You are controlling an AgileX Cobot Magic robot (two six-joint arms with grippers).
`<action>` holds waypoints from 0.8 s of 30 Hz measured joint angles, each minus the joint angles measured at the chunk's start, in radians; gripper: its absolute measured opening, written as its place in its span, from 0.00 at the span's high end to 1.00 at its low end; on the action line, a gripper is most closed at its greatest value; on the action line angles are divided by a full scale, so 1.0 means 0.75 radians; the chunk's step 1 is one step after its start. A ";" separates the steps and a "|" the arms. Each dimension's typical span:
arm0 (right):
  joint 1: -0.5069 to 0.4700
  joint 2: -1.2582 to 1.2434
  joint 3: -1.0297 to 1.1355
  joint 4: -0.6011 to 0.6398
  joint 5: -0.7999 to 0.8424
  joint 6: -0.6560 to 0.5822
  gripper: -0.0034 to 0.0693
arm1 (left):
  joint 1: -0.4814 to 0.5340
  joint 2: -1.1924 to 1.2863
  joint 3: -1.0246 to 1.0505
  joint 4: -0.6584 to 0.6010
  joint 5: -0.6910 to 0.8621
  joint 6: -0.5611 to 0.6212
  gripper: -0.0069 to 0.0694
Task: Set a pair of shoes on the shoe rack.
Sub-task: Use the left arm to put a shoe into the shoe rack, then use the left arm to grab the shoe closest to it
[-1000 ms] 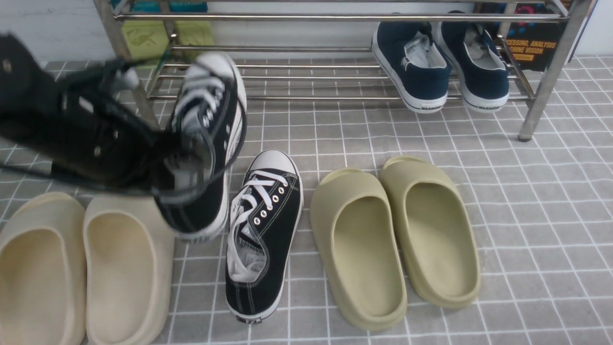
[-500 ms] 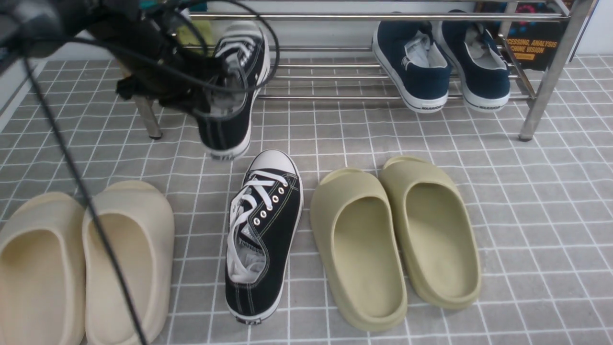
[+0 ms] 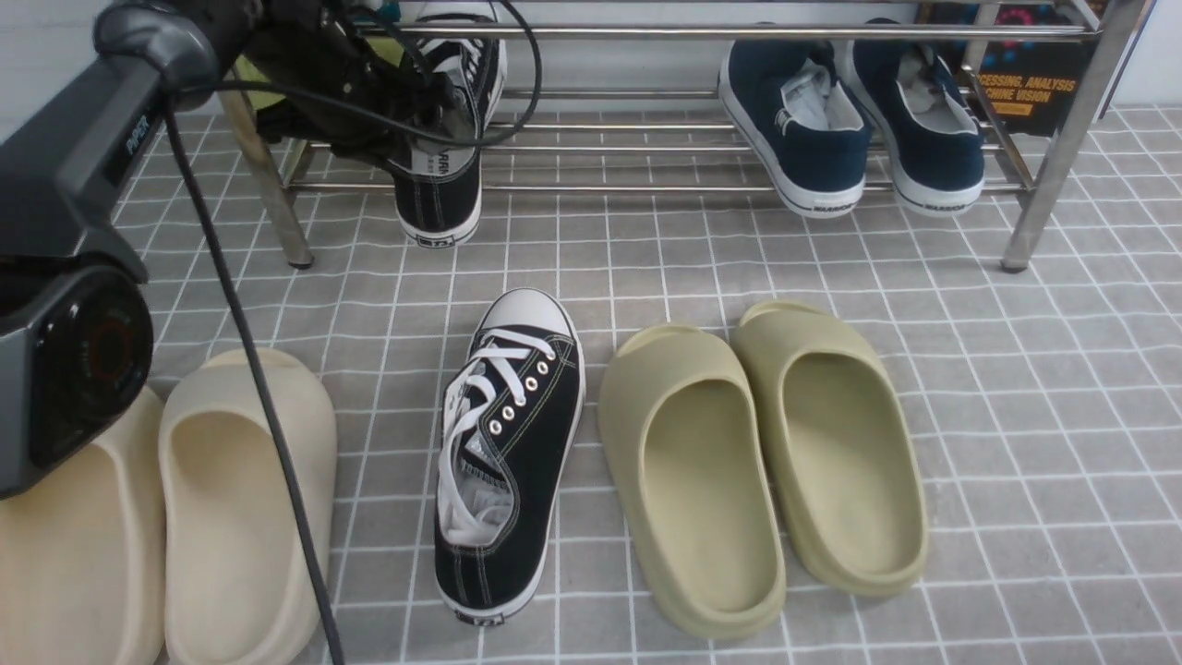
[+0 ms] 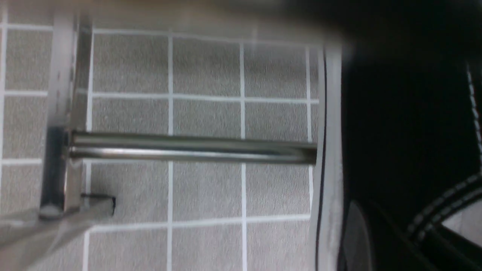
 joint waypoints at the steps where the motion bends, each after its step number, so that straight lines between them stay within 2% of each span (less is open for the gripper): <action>1: 0.000 0.000 0.000 0.000 0.000 0.000 0.62 | 0.000 0.000 -0.001 -0.002 -0.016 0.000 0.82; 2: 0.000 0.000 0.000 0.000 0.000 0.000 0.62 | 0.000 0.000 -0.003 -0.010 -0.038 0.000 0.79; 3: 0.000 0.000 0.000 0.000 0.000 0.000 0.62 | 0.000 -0.003 -0.010 -0.011 -0.049 -0.002 0.71; 4: 0.000 0.000 0.000 0.000 0.000 0.000 0.62 | 0.000 -0.003 -0.012 -0.011 -0.049 -0.004 0.70; 6: 0.000 0.000 0.000 0.000 0.000 0.000 0.62 | 0.000 -0.016 -0.013 -0.012 -0.007 -0.009 0.54; 7: 0.000 0.000 0.000 0.000 0.000 0.000 0.62 | 0.000 -0.017 -0.013 -0.012 0.006 -0.010 0.52; 10: 0.000 0.000 0.000 0.000 0.000 0.000 0.62 | 0.000 -0.057 -0.028 -0.010 0.225 -0.010 0.37; 14: 0.000 0.000 0.000 0.000 0.000 0.000 0.62 | 0.000 -0.137 -0.007 -0.010 0.294 -0.028 0.35; 18: 0.000 0.000 0.000 0.000 0.000 0.000 0.62 | -0.002 -0.358 0.222 -0.053 0.307 -0.059 0.41; 21: 0.000 0.000 0.000 0.000 0.000 0.000 0.62 | -0.049 -0.654 0.684 -0.070 0.303 0.009 0.51; 23: 0.000 0.000 0.000 0.000 0.000 0.000 0.62 | -0.084 -0.756 0.878 -0.073 0.298 0.048 0.53; 24: 0.000 0.000 0.000 0.000 0.000 0.000 0.62 | -0.127 -0.843 1.069 -0.078 0.242 0.067 0.55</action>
